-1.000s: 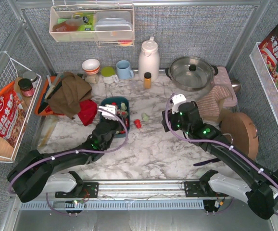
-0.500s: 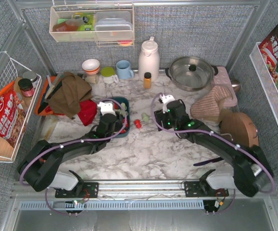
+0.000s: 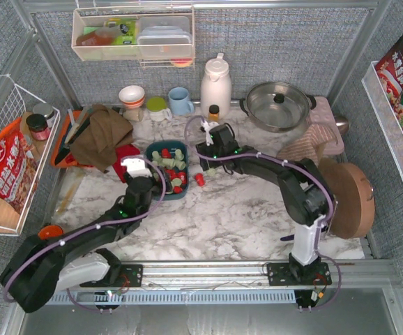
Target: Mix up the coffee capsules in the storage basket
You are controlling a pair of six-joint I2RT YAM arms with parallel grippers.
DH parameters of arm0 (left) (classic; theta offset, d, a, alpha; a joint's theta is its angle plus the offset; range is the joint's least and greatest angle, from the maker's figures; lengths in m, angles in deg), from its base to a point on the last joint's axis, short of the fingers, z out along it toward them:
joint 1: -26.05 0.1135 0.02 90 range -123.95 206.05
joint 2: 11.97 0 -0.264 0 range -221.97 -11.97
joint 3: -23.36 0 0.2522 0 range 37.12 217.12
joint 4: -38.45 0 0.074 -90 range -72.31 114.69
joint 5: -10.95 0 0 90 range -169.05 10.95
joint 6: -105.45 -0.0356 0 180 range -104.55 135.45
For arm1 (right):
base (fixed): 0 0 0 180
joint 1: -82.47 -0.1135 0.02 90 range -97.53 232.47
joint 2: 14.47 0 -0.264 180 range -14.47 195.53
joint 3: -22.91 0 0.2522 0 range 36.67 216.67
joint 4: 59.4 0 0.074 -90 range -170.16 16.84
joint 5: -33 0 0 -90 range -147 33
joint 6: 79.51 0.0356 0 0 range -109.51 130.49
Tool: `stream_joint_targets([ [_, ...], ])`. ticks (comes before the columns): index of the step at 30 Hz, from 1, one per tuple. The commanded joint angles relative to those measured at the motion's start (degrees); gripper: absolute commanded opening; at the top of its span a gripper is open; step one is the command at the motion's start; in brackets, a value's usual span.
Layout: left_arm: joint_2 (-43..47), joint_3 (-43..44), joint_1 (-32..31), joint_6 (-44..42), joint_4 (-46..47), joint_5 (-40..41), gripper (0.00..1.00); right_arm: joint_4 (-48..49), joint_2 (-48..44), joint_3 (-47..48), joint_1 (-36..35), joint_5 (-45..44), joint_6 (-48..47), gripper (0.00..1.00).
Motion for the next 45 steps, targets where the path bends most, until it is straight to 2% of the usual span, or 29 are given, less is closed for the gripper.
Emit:
stream_joint_targets([
  [1,5.4,-3.8,0.0,-3.1,4.7,2.5,0.96,-8.4,6.0,7.7,-0.1,-2.9,-0.7,0.67],
  [8,10.4,-6.8,0.0,-5.7,6.3,2.8,0.96,-17.1,13.1,16.0,-0.1,-4.2,-1.5,0.56],
  [12,9.9,-6.4,0.0,-6.3,6.3,2.1,0.96,-20.9,15.6,19.1,-0.1,-3.0,-1.7,0.53],
  [14,9.2,-6.0,0.0,-6.6,6.4,1.1,0.96,-21.8,16.0,19.6,-0.1,-2.9,-1.7,0.49],
  [18,6.9,-4.8,0.0,-11.0,7.6,-6.0,0.96,-20.7,14.4,18.2,0.0,-2.5,-1.7,0.42],
  [21,5.1,-5.1,0.0,-14.0,11.4,-10.8,0.96,-20.4,12.6,17.4,0.2,-1.0,-1.4,0.32],
  [24,3.5,-5.8,-0.2,-16.6,16.0,-15.2,0.96,-18.7,8.9,14.6,0.2,0.8,-1.0,0.23],
  [27,1.6,-6.3,-1.0,-20.1,20.9,-19.7,0.96,-16.7,3.8,10.6,0.2,2.5,-0.3,0.19],
  [30,-1.2,-6.3,-2.2,-25.5,26.1,-24.1,0.96,-14.5,-2.8,6.0,0.2,5.4,1.7,0.19],
  [36,-9.2,-7.1,-8.4,-39.3,41.1,-29.8,0.99,-1.0,-18.9,-7.6,-0.3,13.4,11.5,0.19],
  [40,-14.9,-5.4,-10.6,-42.3,48.8,-32.8,0.99,4.5,-26.9,-14.3,-1.4,14.9,15.6,0.19],
  [45,-19.3,-5.9,-12.5,-45.3,59.8,-33.8,0.99,6.5,-32.5,-18.8,-2.4,15.9,17.9,0.19],
])
